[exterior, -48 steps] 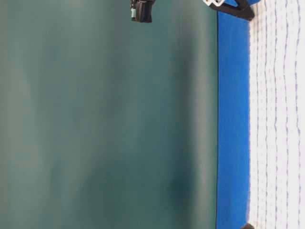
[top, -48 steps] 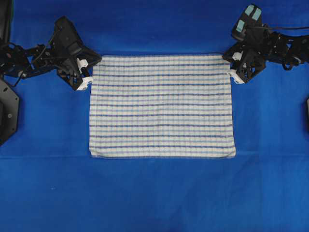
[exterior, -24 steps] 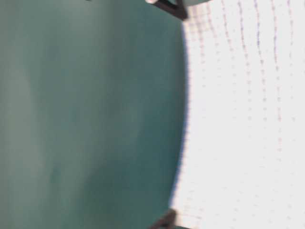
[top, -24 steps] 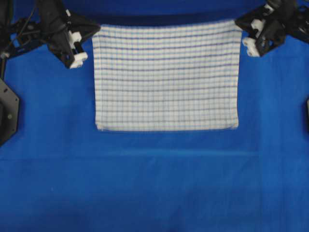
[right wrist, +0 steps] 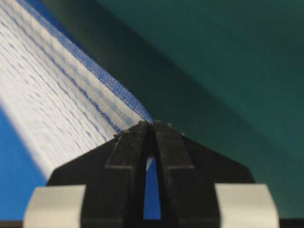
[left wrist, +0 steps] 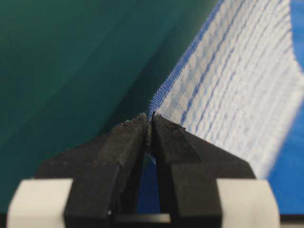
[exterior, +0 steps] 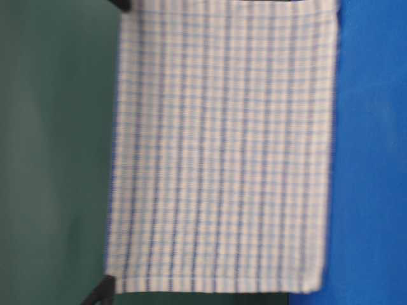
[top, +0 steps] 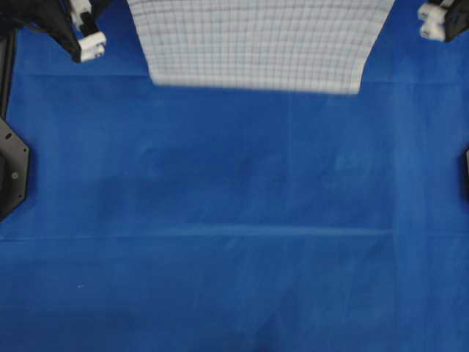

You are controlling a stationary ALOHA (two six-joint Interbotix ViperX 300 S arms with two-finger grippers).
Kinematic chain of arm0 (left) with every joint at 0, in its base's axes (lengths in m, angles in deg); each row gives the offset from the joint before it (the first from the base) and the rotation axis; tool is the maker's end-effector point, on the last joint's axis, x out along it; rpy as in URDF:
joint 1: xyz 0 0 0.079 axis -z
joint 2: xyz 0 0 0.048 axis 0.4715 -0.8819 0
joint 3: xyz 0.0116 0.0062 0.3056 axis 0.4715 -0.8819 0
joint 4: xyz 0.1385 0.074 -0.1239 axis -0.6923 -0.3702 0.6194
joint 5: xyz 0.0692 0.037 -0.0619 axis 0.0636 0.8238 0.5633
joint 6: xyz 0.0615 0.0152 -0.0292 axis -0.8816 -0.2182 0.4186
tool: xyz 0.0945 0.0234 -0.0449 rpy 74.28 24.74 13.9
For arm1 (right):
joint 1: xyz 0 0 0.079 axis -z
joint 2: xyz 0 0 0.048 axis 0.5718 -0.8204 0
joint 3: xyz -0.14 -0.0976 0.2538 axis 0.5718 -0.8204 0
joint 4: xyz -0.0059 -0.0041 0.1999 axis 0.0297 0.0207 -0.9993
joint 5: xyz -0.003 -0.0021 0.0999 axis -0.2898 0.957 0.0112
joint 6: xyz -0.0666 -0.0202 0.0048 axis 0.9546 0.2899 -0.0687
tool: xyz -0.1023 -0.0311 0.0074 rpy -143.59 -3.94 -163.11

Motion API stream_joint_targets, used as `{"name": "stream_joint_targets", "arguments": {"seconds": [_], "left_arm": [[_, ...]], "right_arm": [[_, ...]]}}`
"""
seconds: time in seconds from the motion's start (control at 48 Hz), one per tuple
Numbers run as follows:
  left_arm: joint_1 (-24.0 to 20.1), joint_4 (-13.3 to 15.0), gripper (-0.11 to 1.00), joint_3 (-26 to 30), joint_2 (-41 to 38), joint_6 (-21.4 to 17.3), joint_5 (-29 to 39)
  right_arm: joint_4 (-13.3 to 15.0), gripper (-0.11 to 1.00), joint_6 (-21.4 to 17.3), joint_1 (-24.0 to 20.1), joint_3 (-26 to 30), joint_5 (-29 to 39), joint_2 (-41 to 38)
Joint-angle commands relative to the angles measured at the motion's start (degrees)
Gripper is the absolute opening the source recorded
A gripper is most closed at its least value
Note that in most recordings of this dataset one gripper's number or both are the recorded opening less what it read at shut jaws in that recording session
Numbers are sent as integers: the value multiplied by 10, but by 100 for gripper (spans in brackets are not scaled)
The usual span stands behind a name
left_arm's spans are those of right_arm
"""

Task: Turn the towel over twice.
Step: 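Lift the far edge with both grippers, raising the towel upward, then swing the held edge over toward the near side and lay it flat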

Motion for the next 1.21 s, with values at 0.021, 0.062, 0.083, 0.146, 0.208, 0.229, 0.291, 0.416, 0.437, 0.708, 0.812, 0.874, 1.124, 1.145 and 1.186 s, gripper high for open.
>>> {"name": "stream_joint_targets", "arguments": {"seconds": [0.021,0.062,0.083,0.146,0.208,0.229,0.291,0.416,0.437,0.708,0.812,0.874,1.124,1.145,1.186], "left_arm": [[-3,0,4,16,15,-2,3],[-3,0,4,16,18,-2,4],[-3,1,4,16,19,-2,4],[-2,0,4,15,22,-2,4],[-1,0,4,14,22,-2,4],[0,0,4,14,22,-2,4],[3,0,4,14,21,-2,8],[14,1,4,11,21,-2,21],[17,1,4,9,21,-2,25],[73,0,4,-54,4,52,72],[121,1,4,-83,-6,67,100],[151,1,4,-96,-12,68,116],[284,4,4,-127,-49,110,125],[294,4,4,-128,-54,117,125],[310,4,4,-131,-63,132,126]], "right_arm": [[3,5,1,4,19,15,18],[2,5,1,4,19,18,25],[3,5,1,4,19,18,26],[3,5,1,1,18,20,30],[3,5,1,-1,18,23,30],[3,5,0,-2,18,24,30],[2,5,-1,-4,18,28,28],[-2,5,-7,-18,16,44,27],[-4,5,-10,-25,15,49,27],[-35,5,-77,-141,-47,93,16],[-37,5,-119,-198,-77,90,0],[-36,5,-144,-229,-93,80,-12],[-36,5,-228,-346,-137,11,-101],[-36,5,-234,-355,-138,4,-111],[-36,5,-247,-374,-141,-7,-127]]}}
